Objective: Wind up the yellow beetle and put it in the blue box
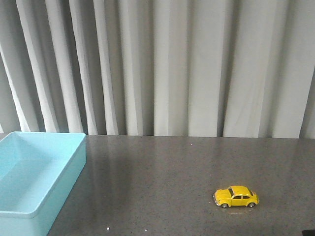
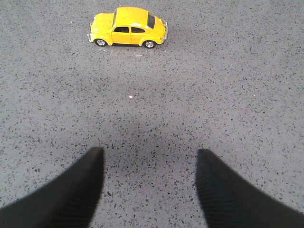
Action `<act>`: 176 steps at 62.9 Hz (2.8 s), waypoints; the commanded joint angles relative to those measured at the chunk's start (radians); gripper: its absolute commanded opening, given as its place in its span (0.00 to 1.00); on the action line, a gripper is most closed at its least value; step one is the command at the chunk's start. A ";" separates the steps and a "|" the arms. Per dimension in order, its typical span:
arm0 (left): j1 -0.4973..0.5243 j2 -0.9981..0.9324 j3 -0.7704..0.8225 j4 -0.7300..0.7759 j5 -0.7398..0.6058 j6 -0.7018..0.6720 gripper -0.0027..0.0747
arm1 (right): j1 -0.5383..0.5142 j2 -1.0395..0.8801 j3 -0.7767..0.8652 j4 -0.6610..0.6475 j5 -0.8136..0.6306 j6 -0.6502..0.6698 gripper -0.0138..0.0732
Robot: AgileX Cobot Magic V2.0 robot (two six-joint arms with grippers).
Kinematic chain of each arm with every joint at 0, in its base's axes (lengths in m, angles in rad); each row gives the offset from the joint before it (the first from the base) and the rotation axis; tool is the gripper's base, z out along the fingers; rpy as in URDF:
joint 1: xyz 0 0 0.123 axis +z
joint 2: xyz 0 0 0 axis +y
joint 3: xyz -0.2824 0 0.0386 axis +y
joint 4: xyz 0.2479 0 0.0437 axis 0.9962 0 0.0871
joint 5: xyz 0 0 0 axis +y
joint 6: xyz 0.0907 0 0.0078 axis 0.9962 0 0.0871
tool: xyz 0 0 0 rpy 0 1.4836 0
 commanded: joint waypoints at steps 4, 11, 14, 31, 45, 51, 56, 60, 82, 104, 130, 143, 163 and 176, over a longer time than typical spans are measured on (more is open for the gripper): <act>-0.006 0.029 -0.032 0.005 -0.071 -0.004 0.59 | -0.006 -0.006 -0.034 0.038 -0.067 -0.007 0.81; 0.003 0.057 -0.037 0.029 -0.074 0.008 0.60 | -0.006 -0.001 -0.038 0.056 -0.114 -0.009 0.81; 0.020 0.069 -0.048 0.027 -0.073 0.010 0.60 | -0.006 0.010 -0.049 0.055 -0.115 -0.008 0.80; 0.094 0.138 -0.105 -0.124 -0.072 0.132 0.60 | -0.006 0.175 -0.221 0.101 -0.026 -0.038 0.78; 0.094 0.154 -0.105 -0.212 -0.058 0.177 0.60 | 0.006 0.381 -0.413 0.111 0.077 -0.092 0.78; 0.094 0.154 -0.105 -0.208 -0.059 0.177 0.60 | 0.046 0.477 -0.497 0.101 0.091 -0.102 0.78; 0.094 0.154 -0.105 -0.208 -0.059 0.177 0.60 | 0.075 0.553 -0.569 0.064 0.090 -0.082 0.78; 0.094 0.154 -0.105 -0.209 -0.057 0.177 0.60 | 0.079 0.615 -0.635 0.040 0.104 -0.043 0.78; 0.094 0.154 -0.105 -0.209 -0.046 0.177 0.60 | 0.072 0.939 -1.031 -0.030 0.415 0.022 0.78; 0.094 0.154 -0.105 -0.209 -0.036 0.177 0.60 | 0.072 1.126 -1.238 -0.028 0.527 0.020 0.78; 0.094 0.154 -0.105 -0.209 -0.031 0.177 0.60 | 0.062 1.187 -1.243 0.021 0.527 0.035 0.78; 0.094 0.154 -0.105 -0.209 -0.026 0.177 0.60 | 0.001 1.199 -1.243 0.127 0.548 0.022 0.78; 0.094 0.154 -0.105 -0.209 -0.011 0.176 0.60 | -0.078 1.207 -1.243 0.099 0.591 -0.022 0.78; 0.094 0.154 -0.105 -0.209 -0.010 0.176 0.60 | -0.138 1.207 -1.243 0.090 0.583 -0.053 0.78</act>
